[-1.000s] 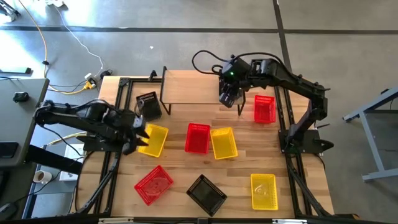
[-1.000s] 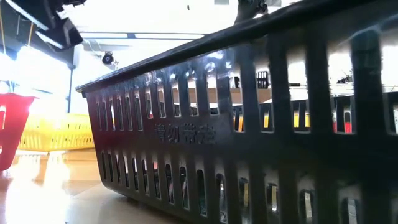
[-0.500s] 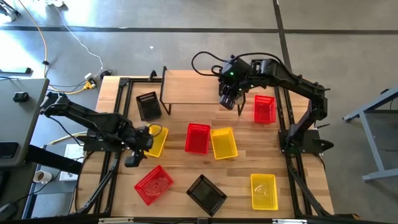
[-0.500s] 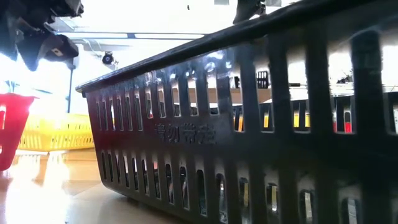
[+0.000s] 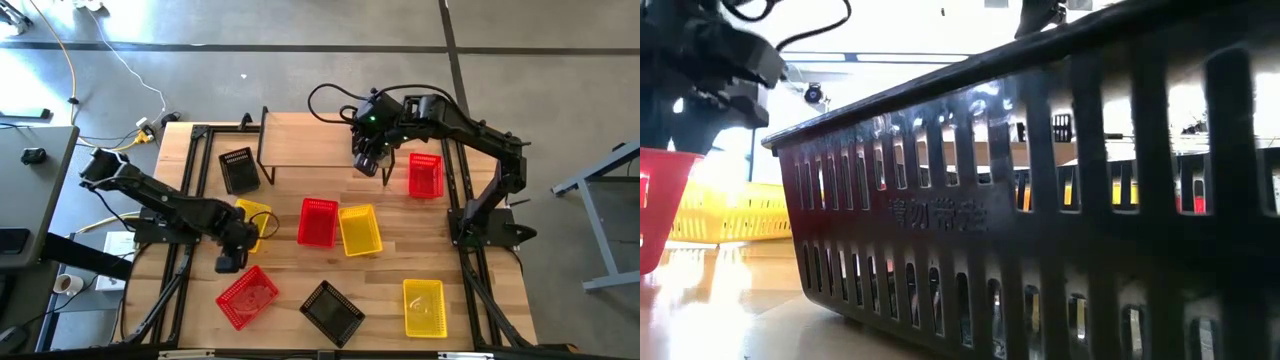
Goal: Stack baskets on shelf by color
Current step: Put the top left yellow bin on the shelf
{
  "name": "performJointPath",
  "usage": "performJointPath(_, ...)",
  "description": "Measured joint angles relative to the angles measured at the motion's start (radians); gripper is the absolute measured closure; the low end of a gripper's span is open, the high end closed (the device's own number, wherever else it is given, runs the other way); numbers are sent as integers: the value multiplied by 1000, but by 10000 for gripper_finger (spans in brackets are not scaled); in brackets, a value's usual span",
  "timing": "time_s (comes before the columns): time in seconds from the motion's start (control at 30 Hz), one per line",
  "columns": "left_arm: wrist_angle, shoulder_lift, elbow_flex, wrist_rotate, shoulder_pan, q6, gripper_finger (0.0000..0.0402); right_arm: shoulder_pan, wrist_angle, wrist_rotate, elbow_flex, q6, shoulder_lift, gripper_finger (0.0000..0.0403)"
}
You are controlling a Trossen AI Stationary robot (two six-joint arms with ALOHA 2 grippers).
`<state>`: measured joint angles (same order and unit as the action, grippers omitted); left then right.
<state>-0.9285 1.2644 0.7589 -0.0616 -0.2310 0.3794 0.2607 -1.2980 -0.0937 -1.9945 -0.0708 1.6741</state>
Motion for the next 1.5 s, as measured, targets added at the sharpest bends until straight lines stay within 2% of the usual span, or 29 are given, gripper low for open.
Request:
performJointPath(0.3, 3, 106, 0, -2, -2, 3, 260, 0, 0, 0, 0, 0, 0, 337)
performJointPath(0.4, 1, 132, 0, -3, -2, 20, 277, 0, 0, 0, 0, 0, 0, 337)
performJointPath(0.5, 1, 142, 0, -5, -2, 46, 311, 0, 0, 0, 0, 0, 0, 337)
performJointPath(0.63, 3, 136, 0, -4, -2, 61, 375, 0, 0, 0, 0, 0, 0, 337)
performJointPath(0.7, 0, 122, 0, -2, -5, 64, 393, 0, 0, 0, 0, 0, 0, 337)
performJointPath(0.87, 0, 83, 8, -17, -6, 76, 391, 0, 0, 0, 0, 0, 0, 337)
performJointPath(1.03, 1, 14, 75, -17, -8, 78, 396, 0, 0, 0, 0, 0, 0, 337)
performJointPath(1.2, -3, -62, 168, 39, -8, 73, 399, 0, 0, 0, 0, -5, 0, 337)
performJointPath(1.5, -28, -167, 329, 240, -2, 16, 399, 0, 0, 0, 0, -29, 0, 337)
